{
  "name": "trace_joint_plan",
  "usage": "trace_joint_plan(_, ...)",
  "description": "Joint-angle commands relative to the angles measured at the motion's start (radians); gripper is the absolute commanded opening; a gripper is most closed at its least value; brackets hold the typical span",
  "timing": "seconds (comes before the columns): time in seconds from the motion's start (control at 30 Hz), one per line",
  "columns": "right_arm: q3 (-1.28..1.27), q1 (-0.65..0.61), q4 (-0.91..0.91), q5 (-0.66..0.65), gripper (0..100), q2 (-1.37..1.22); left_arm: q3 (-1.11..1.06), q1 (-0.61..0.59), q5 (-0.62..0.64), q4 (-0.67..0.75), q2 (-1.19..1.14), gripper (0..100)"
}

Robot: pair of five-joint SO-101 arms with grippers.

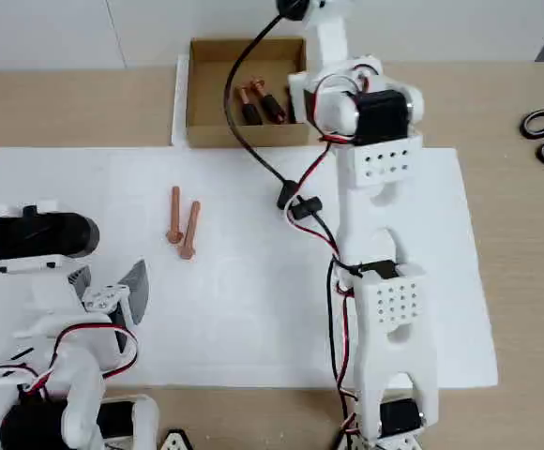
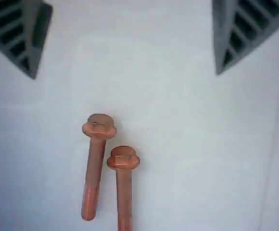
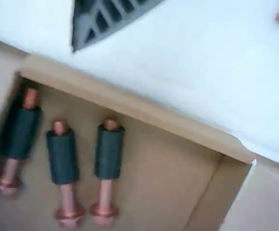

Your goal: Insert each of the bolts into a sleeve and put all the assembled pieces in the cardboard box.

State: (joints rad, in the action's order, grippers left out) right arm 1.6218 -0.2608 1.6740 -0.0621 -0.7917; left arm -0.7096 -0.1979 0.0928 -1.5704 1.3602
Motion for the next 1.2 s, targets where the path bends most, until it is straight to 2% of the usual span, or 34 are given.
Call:
trace_joint_plan(0.0, -0.095, 0.031, 0.012, -0.003, 11.8, 0.061, 0.005, -0.005, 0.002, 0.011, 0.003, 22)
trace_joint_plan(0.2, -0.397, 0.079, 0.016, -0.003, 11.8, 0.208, 0.005, -0.005, 0.002, 0.011, 0.003, 22)
trace_joint_plan(0.37, -0.686, 0.059, 0.007, 0.009, 11.8, 0.407, 0.005, -0.005, 0.002, 0.011, 0.003, 22)
trace_joint_plan(0.47, -0.809, 0.039, 0.005, 0.101, 11.8, 0.432, 0.005, -0.005, 0.002, 0.011, 0.003, 22)
trace_joint_plan(0.73, -0.931, -0.059, -0.031, 0.414, 12.1, 0.420, 0.005, -0.005, 0.002, 0.011, 0.003, 22)
trace_joint_plan(0.93, -0.961, -0.079, -0.067, 0.657, 11.9, 0.275, 0.005, -0.005, 0.002, 0.011, 0.003, 22)
trace_joint_plan(1.17, -0.959, -0.074, -0.159, 0.761, 11.8, 0.099, 0.005, -0.005, 0.002, 0.011, 0.003, 22)
